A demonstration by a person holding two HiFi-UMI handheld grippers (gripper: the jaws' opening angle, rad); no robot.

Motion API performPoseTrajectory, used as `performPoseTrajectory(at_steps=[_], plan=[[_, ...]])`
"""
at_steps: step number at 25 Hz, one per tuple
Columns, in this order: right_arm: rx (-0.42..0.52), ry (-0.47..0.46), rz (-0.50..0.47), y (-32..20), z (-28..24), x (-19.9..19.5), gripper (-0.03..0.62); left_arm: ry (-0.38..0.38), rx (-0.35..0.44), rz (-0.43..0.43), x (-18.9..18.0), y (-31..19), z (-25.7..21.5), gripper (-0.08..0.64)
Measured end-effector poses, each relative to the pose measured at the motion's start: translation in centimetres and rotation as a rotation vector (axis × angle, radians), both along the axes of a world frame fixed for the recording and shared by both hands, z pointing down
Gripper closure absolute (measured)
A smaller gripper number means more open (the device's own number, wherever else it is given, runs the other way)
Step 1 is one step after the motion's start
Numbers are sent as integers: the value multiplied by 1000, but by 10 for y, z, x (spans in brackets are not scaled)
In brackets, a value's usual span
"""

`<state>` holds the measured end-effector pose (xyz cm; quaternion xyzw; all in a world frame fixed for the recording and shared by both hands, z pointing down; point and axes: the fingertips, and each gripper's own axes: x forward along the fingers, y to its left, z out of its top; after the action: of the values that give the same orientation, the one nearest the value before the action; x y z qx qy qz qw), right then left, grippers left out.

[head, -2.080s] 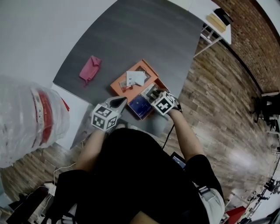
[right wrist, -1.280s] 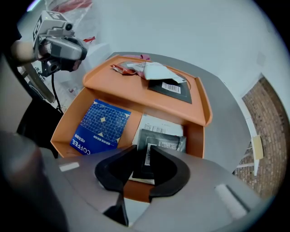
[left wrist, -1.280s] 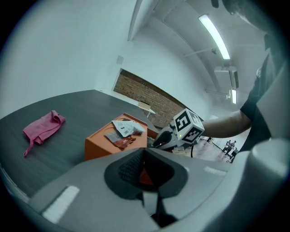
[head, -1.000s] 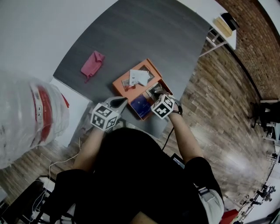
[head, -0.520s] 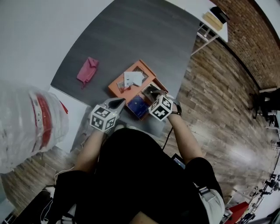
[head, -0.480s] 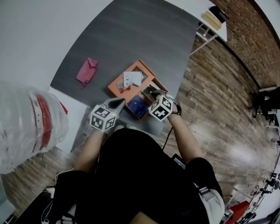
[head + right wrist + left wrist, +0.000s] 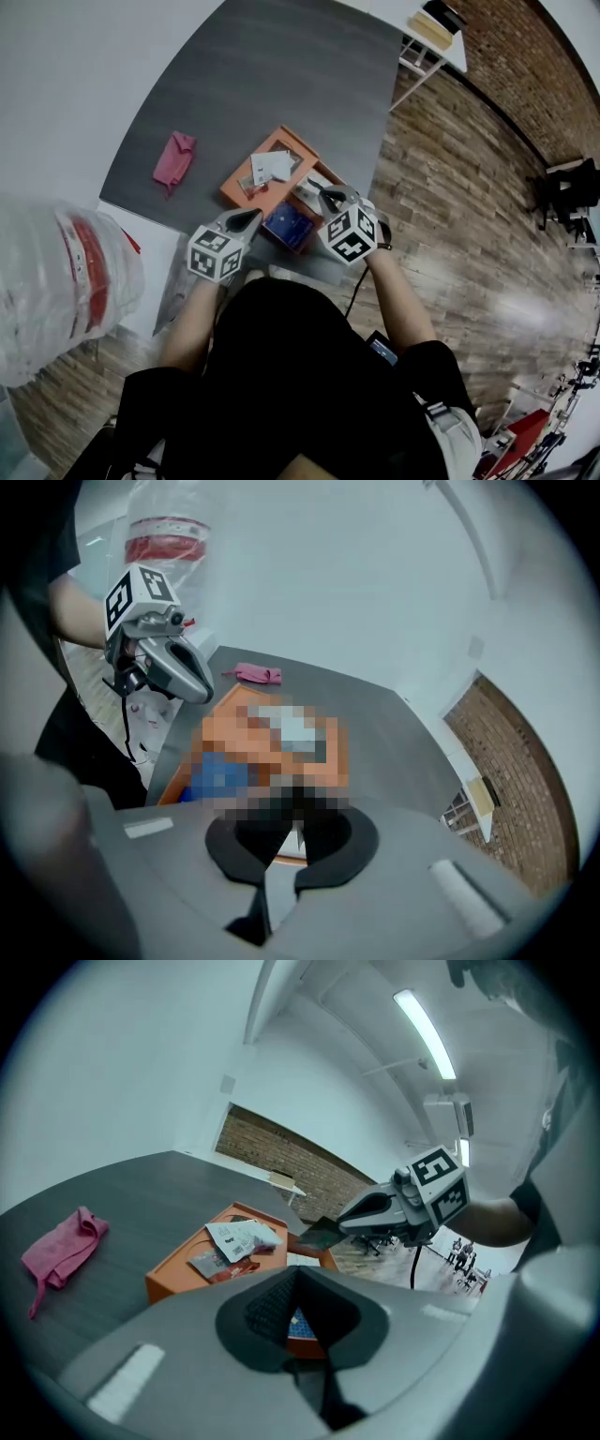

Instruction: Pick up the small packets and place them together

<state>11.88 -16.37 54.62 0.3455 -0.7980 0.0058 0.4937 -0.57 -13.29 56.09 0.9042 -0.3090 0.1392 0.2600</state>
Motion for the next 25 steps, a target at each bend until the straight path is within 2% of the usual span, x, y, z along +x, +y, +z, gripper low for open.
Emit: performPoseTrajectory(at_steps=[5, 10, 19, 25], plan=[[127, -2, -21, -7, -31, -19, 589, 15, 6, -28, -9, 2, -4, 560], [228, -5, -123, -13, -48, -57, 589, 16, 4, -84, -28, 9, -4, 560], [265, 24, -313, -17, -37, -122, 589, 14, -5, -225, -70, 23, -3, 560], [315, 117, -423, -18, -19, -149, 589, 5, -18, -297, -91, 36, -1, 560]])
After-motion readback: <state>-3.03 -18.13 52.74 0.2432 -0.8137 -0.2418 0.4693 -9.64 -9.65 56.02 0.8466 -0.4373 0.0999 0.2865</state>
